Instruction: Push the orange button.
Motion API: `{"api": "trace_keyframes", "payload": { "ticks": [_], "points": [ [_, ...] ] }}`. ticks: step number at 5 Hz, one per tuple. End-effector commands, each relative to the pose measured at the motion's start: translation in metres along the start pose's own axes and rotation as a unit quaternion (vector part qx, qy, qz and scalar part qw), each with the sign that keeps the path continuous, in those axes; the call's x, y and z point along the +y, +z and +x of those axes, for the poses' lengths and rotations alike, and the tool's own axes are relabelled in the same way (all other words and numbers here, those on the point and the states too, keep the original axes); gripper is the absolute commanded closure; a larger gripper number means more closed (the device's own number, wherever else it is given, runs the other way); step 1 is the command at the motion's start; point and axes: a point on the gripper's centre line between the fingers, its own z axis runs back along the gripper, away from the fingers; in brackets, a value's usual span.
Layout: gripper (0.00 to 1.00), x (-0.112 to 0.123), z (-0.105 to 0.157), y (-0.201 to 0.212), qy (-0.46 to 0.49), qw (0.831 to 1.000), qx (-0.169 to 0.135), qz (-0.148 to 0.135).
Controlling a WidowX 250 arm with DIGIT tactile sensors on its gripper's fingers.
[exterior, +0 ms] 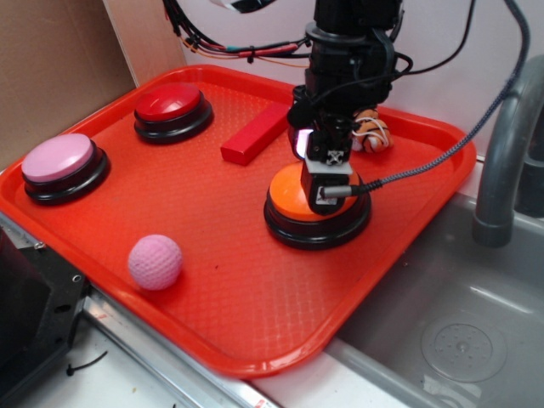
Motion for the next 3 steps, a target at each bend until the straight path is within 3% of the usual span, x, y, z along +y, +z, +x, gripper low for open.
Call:
{"api": "trace_keyframes", "payload": {
  "ticks": [1, 3],
  "points": [
    [0.0, -0.019, 0.002, 0.022, 0.0, 0.999, -0.037, 0.025],
    [0.0, -0.014, -0.023, 0.061, 0.014, 0.994, -0.077, 0.073]
  ]
}}
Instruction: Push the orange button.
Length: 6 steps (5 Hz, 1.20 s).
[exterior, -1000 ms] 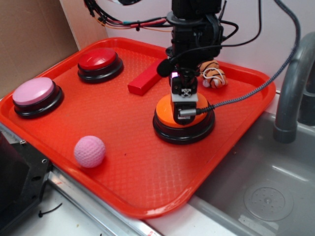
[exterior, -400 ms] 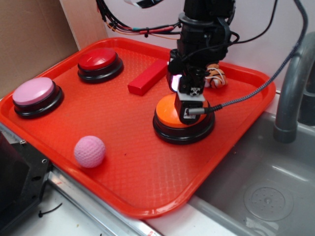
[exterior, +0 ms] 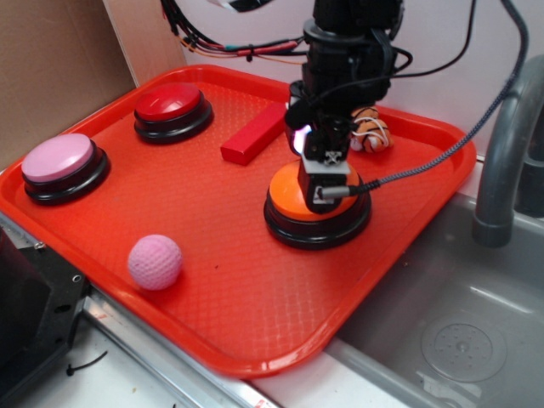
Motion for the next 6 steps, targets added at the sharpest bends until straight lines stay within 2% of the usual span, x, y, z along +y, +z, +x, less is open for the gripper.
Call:
{"api": "trace_keyframes", "payload": {
  "ticks": [1, 2, 6],
  "points": [
    [0.0, -0.008, -0.023, 0.063, 0.008, 0.995, -0.089, 0.032],
    [0.0, -0.008, -0.024, 0.067, 0.007, 0.996, -0.08, 0.038],
    [0.0, -0.01, -0.036, 0.087, 0.021, 0.995, -0.09, 0.042]
  ]
}}
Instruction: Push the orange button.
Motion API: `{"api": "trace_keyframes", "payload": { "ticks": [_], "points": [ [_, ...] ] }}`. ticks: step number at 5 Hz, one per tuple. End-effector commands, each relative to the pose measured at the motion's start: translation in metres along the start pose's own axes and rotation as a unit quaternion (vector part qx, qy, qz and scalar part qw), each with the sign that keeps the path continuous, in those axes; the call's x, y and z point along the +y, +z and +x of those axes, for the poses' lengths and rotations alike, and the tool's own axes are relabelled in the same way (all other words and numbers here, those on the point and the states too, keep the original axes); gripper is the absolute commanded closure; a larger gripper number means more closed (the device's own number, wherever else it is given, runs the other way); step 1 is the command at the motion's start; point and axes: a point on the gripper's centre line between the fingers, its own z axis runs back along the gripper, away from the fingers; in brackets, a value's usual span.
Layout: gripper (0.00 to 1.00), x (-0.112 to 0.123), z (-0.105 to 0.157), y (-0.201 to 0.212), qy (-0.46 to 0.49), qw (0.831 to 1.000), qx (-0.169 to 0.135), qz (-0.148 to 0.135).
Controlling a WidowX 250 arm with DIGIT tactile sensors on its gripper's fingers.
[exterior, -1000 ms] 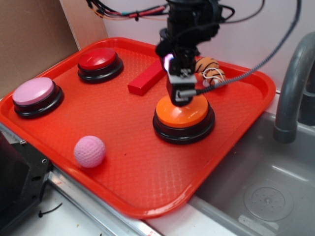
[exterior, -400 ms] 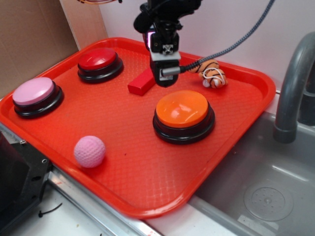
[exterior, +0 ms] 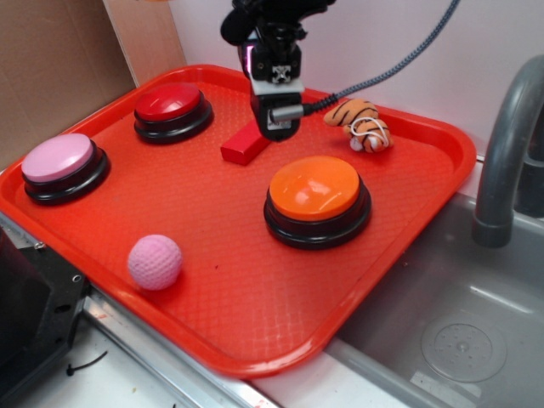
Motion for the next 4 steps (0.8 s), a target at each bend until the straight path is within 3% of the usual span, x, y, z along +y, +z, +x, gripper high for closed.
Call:
{"api": "trace_keyframes", "payload": {
  "ticks": [1, 3, 4],
  "points": [
    [0.0, -0.013, -0.005, 0.044, -0.005, 0.998, -0.057, 0.013],
    [0.0, -0.015, -0.018, 0.062, 0.025, 0.998, -0.061, 0.021],
    [0.0, -0.016, -0.027, 0.073, 0.029, 0.997, -0.065, 0.039]
  ]
}}
